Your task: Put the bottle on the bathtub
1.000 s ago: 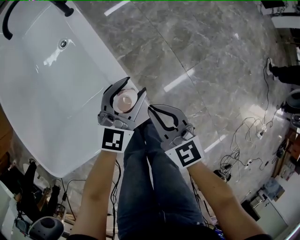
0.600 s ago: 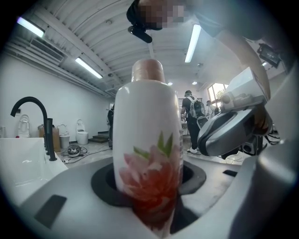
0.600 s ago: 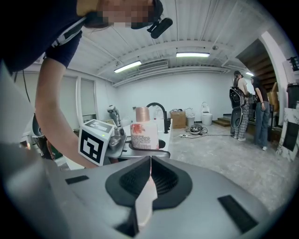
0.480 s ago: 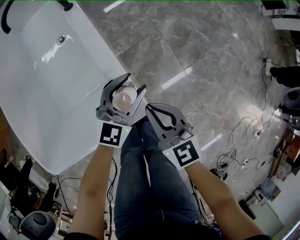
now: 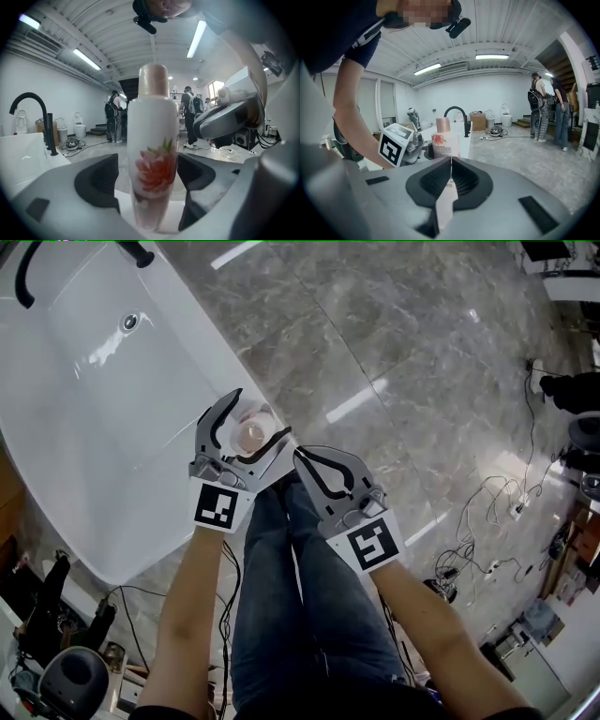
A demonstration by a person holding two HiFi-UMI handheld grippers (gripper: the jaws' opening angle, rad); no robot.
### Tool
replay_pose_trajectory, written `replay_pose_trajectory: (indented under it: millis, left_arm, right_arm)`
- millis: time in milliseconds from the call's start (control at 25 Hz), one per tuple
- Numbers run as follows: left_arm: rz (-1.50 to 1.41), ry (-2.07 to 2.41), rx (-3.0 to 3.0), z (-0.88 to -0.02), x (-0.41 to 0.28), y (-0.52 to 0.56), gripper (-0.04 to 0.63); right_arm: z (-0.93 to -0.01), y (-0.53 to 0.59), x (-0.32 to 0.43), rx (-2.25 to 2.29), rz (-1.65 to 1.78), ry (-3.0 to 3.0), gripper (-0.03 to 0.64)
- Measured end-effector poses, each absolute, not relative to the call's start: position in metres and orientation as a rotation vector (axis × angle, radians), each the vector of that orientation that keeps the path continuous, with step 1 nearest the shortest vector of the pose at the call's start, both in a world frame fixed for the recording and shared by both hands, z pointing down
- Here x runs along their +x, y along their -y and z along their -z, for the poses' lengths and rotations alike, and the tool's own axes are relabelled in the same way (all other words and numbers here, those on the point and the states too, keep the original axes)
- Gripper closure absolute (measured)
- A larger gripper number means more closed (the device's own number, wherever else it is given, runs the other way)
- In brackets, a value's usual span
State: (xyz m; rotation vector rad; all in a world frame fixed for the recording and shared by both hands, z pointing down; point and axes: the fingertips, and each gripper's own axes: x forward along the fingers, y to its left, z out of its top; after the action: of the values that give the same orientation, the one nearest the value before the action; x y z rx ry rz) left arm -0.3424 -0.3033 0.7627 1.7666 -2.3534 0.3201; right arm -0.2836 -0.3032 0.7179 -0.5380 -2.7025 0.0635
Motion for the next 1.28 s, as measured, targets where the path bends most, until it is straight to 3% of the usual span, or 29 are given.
replay_pose_trajectory:
  millis: [480,520,640,800,1280]
  left_arm:
    - [-0.104,2.424,1.441,-0.669,-0.322,0.241,0.236]
    - [-0.1,2.43,1.398,-0.659,-0.322,0.234,0.256]
    - [-0.114,2.507,1.313,-0.617,-0.326,0.223,0.425]
    - [-0.077,2.623,1.247,-0.541,-0.33,0.218,0.553]
    - [-0.21,2.905,1.14,-0.341,-0.332,0.213,0.574]
  right_arm:
    - [-0.628,0.309,-0.284,-0.538,0.049,2.783,0.591]
    - [-0.622,0.307,-0.283,-0.554,0.1,2.763,0.591]
    - [-0.59,0.305,-0.287,-0.576,0.187,2.784,0.591]
    - [-0.522,0.31,-0.296,-0.519,0.182,2.888,0.591]
    - [-0.347,0.336,-0.3,-0.284,0.1,3.058,0.591]
